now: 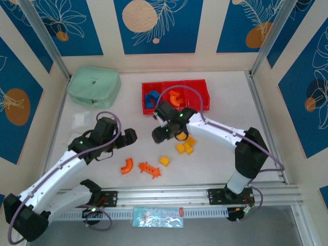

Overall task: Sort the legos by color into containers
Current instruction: Pick up the lego from the bottom-center of the table.

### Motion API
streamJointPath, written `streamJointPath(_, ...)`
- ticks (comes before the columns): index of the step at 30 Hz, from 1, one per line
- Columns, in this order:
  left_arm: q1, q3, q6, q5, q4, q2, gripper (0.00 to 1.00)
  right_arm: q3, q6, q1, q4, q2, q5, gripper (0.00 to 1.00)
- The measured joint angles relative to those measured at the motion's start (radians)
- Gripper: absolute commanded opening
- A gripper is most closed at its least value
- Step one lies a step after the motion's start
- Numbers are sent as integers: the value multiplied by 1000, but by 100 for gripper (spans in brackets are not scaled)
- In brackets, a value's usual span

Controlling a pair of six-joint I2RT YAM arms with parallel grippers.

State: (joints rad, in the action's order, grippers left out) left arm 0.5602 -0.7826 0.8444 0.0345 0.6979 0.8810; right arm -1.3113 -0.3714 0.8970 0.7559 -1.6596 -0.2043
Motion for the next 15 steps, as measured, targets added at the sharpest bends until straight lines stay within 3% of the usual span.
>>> streamJointPath(5, 0, 40, 47, 11, 85, -92, 99, 84, -14, 135, -18, 0, 32, 67)
streamJointPath(15, 0, 104, 128, 27, 164, -217, 99, 101, -21, 281, -73, -82, 55, 71)
